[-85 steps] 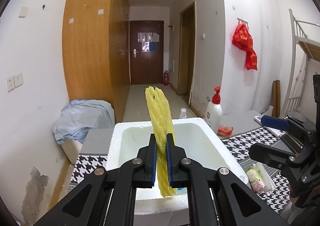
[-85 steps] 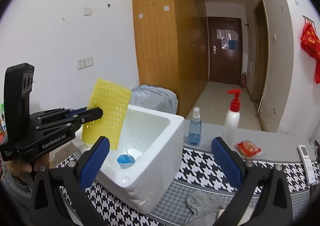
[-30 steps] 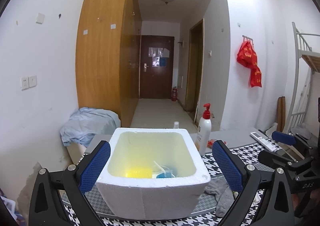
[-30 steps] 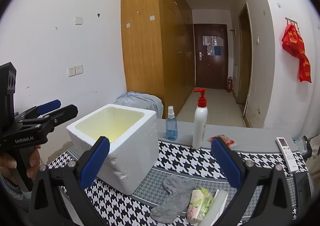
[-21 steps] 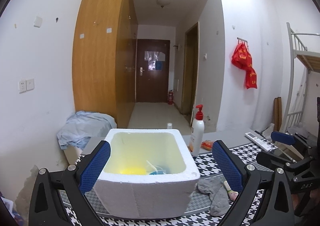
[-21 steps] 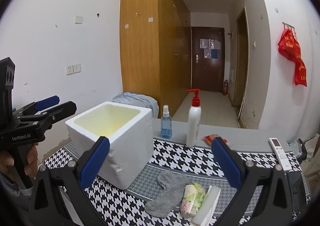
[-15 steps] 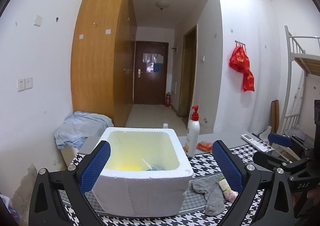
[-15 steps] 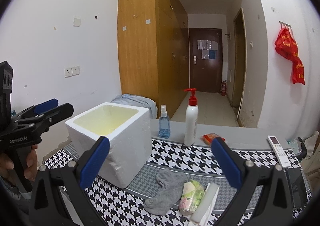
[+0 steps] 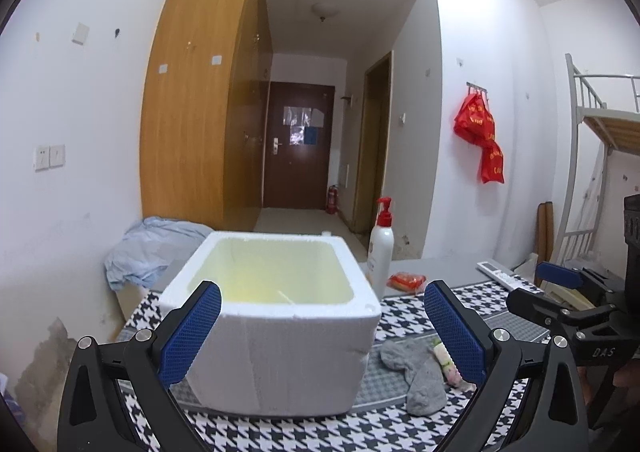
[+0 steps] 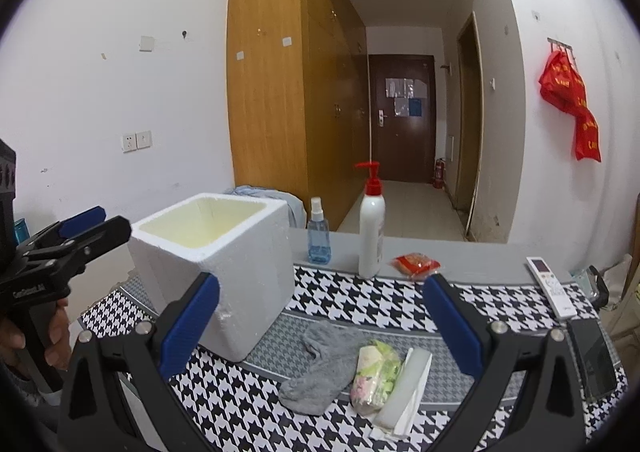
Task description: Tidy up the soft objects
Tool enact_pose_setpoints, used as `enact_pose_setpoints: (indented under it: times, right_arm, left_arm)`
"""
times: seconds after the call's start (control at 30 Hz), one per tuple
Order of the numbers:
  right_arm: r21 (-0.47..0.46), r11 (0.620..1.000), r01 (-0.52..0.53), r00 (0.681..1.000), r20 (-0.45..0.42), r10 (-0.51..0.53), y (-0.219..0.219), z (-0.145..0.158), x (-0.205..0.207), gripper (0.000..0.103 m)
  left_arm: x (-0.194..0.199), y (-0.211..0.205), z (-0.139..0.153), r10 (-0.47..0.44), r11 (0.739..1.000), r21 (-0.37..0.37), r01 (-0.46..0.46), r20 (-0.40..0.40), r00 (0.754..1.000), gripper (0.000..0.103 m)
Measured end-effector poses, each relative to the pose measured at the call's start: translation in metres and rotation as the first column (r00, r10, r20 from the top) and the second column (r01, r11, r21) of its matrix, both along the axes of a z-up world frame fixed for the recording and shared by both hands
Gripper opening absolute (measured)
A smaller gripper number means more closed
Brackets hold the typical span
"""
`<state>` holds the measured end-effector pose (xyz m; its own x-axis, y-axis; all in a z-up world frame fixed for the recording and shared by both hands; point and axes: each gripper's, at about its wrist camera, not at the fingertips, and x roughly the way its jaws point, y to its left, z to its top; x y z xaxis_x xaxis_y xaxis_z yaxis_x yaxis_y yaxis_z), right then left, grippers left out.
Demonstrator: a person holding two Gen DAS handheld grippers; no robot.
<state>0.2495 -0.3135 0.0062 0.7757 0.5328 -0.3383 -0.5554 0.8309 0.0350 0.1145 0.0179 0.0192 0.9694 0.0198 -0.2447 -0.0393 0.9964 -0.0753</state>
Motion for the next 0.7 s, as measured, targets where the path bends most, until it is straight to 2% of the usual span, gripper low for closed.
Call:
enact_pose_setpoints:
  times: [0.43, 0.7]
  right_arm:
    - [-0.023, 1.0, -0.004, 1.0, -0.029, 0.003, 0.003, -0.022, -0.006, 0.103]
    - [-0.047, 0.999, 0.013, 0.999, -0.04, -0.015, 0.001, -0.023, -0.002, 0.103]
  left_arm:
    - [-0.001, -0.01, -0.017, -0.021, 1.0, 0.012, 0.021, -0.018, 1.0, 0.102]
    - [0.004, -0.012, -0.026, -0.032, 0.999, 0.013, 0.033, -0.057, 0.998, 0.102]
